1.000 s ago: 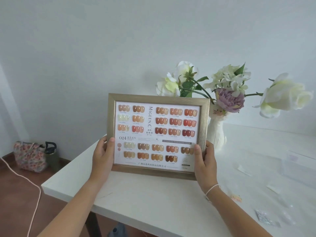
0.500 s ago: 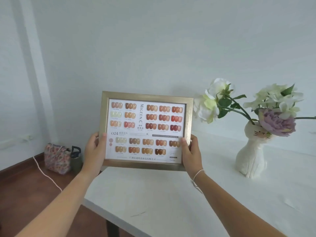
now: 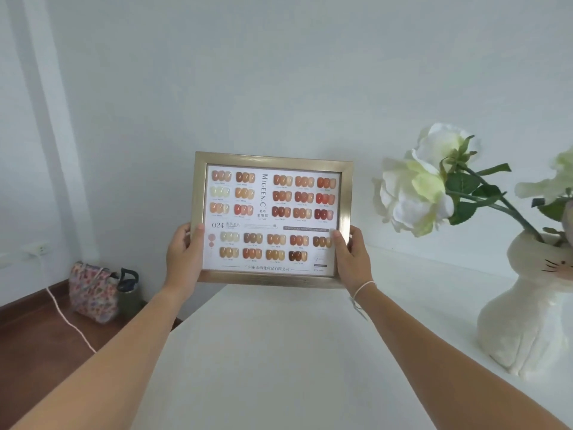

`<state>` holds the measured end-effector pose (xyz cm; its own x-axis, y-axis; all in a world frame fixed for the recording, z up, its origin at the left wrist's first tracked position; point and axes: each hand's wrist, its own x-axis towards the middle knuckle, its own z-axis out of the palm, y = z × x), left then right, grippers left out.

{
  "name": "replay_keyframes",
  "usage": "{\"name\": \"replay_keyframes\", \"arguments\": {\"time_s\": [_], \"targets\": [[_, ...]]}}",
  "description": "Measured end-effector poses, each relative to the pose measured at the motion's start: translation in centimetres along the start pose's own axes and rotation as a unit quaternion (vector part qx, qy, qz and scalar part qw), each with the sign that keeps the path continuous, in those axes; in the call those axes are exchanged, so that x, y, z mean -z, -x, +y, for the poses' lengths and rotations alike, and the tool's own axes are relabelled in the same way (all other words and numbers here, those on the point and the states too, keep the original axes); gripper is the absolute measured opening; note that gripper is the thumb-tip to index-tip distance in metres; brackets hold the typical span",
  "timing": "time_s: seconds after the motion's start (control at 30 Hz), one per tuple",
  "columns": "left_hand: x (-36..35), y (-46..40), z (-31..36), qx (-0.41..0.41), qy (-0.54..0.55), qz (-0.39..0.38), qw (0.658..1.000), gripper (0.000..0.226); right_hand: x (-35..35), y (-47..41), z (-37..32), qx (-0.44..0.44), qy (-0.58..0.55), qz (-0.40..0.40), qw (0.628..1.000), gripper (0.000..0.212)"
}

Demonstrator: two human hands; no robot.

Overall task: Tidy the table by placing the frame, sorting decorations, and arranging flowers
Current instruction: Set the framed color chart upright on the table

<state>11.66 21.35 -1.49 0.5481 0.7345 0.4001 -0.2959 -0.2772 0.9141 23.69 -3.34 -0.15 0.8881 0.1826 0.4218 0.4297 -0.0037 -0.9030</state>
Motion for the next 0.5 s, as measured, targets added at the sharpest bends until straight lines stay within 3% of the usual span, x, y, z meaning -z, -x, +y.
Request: {"name": "replay_keyframes", "arguments": {"time_s": [0.37, 0.5], "targets": [[-8.4, -1.1, -3.2, 0.007, 0.048, -0.031, 0.998, 0.023, 4.7, -3.7, 3.5, -0.023, 0.014, 0.060, 0.998, 0.011], [-11.0, -1.2, -3.7, 0.007, 0.058, -0.049, 0.997, 0.023, 6.5, -4.4, 4.3, -0.030, 0.029, 0.084, 0.996, 0.035]]}}
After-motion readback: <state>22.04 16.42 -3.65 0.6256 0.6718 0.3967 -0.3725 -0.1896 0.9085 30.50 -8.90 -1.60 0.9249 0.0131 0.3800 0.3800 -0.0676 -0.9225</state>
